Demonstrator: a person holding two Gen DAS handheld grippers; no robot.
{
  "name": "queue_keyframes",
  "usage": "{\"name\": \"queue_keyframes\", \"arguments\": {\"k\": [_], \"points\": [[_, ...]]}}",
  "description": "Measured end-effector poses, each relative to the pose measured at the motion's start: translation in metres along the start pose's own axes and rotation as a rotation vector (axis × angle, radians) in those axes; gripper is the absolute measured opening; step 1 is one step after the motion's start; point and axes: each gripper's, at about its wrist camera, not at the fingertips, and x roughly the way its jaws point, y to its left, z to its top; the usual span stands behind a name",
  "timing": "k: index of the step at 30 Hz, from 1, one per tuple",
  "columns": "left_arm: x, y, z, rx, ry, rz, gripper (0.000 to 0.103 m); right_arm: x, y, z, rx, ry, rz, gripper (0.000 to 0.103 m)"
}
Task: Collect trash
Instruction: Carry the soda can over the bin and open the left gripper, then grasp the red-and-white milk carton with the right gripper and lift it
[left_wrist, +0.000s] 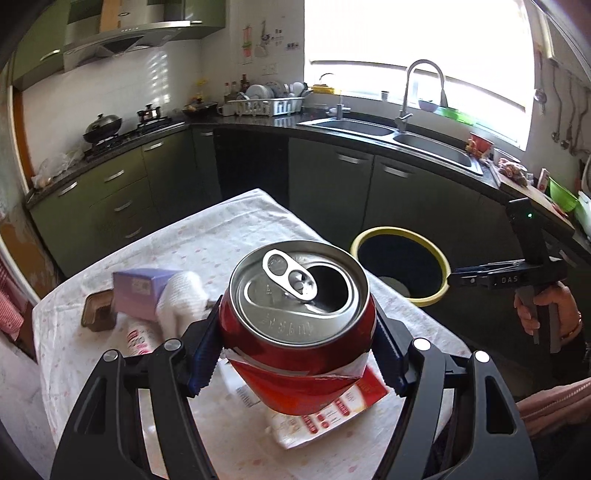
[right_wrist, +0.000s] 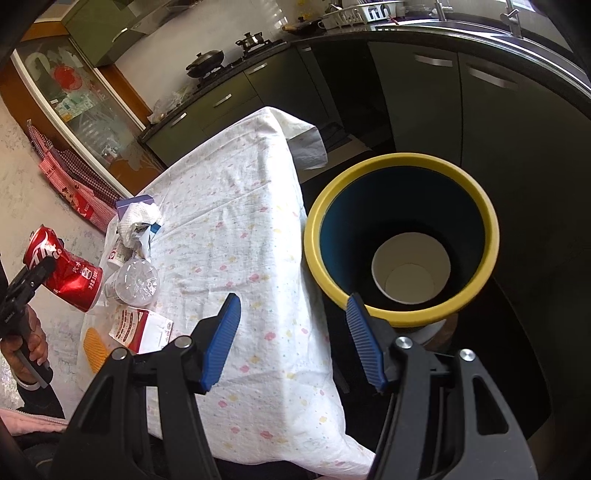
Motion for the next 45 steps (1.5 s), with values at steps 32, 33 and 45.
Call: {"name": "queue_keyframes", "arguments": {"k": [32,33,45], "points": [[0.245,-0.191,0.119,0.135,0.197,-0.229,0.084,-0.029,-0.1,-0.04,0.194,-0.072,-0.059,0.061],[0.231,-0.187,0.118,0.126,0.179,-0.241,0.086,-0.027,-0.097,-0.04,0.189,-0.068,-0.052,0.061],[0.043,-0.083,0.067,0.042,-0.012,-0.08,0.093,0.006,-0.022,-0.028,-0.022,0.023,0.018,0.062]]}}
